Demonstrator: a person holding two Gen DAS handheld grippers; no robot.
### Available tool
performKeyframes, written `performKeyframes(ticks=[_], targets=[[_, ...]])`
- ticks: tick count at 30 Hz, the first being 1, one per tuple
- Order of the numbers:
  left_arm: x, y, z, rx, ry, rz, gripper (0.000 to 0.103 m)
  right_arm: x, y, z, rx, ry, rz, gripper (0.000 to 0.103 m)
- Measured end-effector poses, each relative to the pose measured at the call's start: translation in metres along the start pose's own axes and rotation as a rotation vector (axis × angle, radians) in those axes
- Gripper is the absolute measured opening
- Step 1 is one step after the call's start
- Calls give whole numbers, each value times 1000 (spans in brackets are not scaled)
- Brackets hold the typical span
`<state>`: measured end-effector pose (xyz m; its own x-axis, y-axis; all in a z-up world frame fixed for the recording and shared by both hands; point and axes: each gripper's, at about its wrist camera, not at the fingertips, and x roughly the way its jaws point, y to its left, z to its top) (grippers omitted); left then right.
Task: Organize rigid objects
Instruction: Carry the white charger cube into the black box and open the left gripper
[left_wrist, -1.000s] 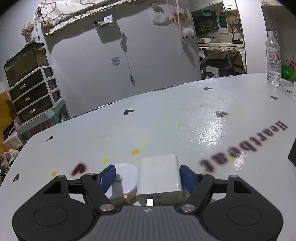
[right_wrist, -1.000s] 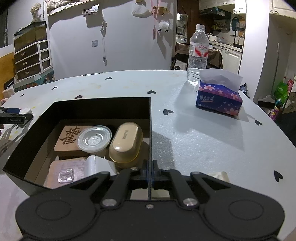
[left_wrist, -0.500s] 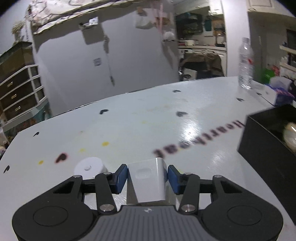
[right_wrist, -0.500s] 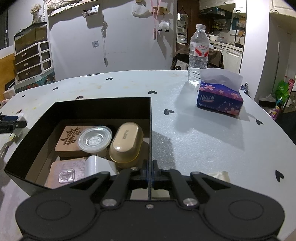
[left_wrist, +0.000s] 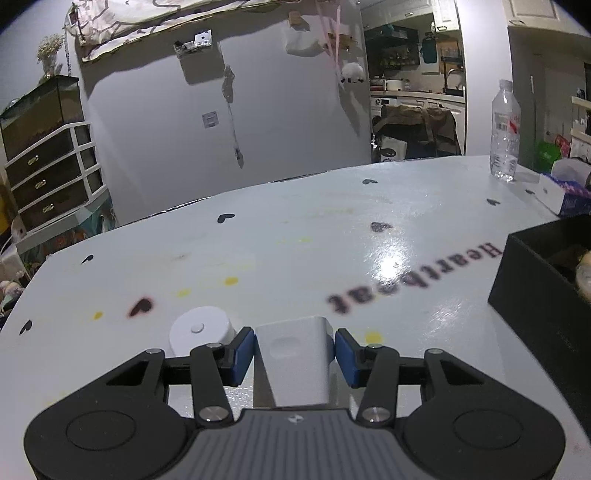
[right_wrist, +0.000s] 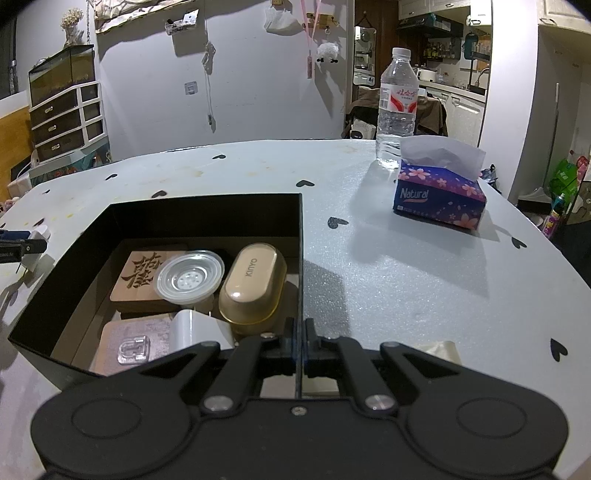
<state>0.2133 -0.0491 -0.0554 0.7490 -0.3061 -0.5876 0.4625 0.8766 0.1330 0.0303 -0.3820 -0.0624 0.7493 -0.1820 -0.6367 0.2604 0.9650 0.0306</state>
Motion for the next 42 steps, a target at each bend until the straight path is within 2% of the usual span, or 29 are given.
performKeyframes(ticks=[6, 11, 16, 20, 22, 26, 34, 42], targets=[[-30, -21, 20, -15, -39, -116, 48, 0, 0, 0, 3, -1, 3, 3], [-50, -47, 29, -8, -96, -230, 48, 0, -1, -1, 6, -2, 7, 3], [-69, -66, 36, -14, -157, -312, 48, 0, -1, -1, 8, -3, 11, 4], [-91, -82, 43, 16, -192, -417, 48, 0, -2, -1, 11, -4, 13, 4], [-99, -93, 44, 43, -180, -469, 48, -1, -2, -1, 12, -5, 15, 4], [-100, -118, 41, 115, -70, -526, 48, -1, -2, -1, 13, -5, 16, 4], [-89, -156, 31, 297, 118, -478, 48, -1, -4, -2, 12, -10, 26, 4], [-87, -166, 31, 418, 182, -417, 47, -1, -5, -2, 16, -12, 36, 5]])
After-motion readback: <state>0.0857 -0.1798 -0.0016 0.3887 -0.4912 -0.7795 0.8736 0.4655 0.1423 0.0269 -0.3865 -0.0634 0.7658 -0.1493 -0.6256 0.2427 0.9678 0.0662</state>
